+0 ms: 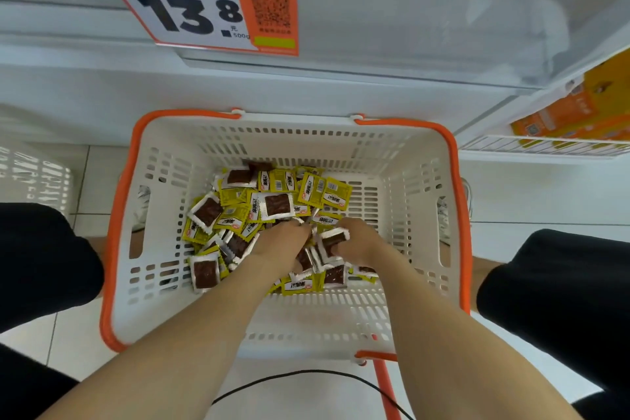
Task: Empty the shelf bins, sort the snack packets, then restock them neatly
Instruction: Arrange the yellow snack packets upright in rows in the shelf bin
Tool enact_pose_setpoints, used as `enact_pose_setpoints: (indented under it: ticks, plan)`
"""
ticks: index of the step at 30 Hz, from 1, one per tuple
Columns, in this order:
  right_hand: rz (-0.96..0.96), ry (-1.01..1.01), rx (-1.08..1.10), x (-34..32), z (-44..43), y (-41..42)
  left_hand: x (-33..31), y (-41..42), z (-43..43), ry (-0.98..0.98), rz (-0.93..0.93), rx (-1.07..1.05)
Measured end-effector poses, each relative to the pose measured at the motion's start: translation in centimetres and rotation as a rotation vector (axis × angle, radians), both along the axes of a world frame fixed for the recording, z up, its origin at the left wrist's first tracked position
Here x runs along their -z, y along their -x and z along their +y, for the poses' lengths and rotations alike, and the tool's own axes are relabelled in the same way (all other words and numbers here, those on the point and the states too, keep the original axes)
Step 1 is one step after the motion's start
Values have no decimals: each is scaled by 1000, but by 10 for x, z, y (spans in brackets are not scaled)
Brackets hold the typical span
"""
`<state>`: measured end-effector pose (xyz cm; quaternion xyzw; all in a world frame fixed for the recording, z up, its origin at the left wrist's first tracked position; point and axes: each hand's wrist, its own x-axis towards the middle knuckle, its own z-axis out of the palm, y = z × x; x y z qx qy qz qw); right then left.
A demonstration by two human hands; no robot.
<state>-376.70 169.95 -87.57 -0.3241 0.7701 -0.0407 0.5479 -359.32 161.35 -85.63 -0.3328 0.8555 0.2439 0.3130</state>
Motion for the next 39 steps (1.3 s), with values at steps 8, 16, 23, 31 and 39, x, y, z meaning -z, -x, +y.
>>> enact_pose_setpoints:
  ticks: [8,16,23,31,39]
  plan:
    - [167,210,56,-16,-4,17,3,1,13,200,-1,-55]
    - [178,-122,-425,-20,13,21,6,-8,-15,-190,107,-163]
    - [352,-57,-445,-3,38,9,13,-1,15,142,22,188]
    - [400,51,-405,1,47,3,19,12,23,243,-51,201]
    - [328,39,-345,-3,47,2,18,14,15,230,-58,178]
